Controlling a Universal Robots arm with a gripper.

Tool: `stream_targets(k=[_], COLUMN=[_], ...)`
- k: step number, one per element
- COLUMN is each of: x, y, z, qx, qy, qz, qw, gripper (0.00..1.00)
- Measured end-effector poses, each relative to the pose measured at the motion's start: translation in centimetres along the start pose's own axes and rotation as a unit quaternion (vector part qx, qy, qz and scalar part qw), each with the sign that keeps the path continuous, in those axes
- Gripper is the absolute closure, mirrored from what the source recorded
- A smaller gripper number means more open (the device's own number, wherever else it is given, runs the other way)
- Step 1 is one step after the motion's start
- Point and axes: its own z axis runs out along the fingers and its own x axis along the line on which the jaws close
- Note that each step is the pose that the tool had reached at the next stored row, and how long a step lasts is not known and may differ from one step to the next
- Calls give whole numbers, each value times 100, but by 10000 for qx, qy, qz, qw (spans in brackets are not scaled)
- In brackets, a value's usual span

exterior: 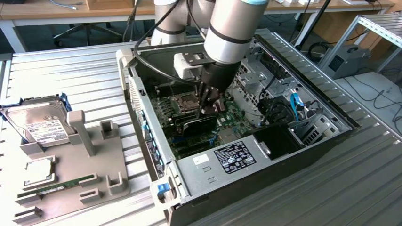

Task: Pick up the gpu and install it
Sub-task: 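Insert the gpu into the slot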

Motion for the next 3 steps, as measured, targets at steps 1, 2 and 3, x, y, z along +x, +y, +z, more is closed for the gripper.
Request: stream_targets(k=[1, 2, 3], x=[-3, -3, -3], y=[-78, -78, -78], z=[-76, -77, -77], qx=[-9, -9, -9], qy=[-5, -4, -4], qz=[0, 0, 0], qw=[10000, 10000, 10000], gripper=[89, 89, 89])
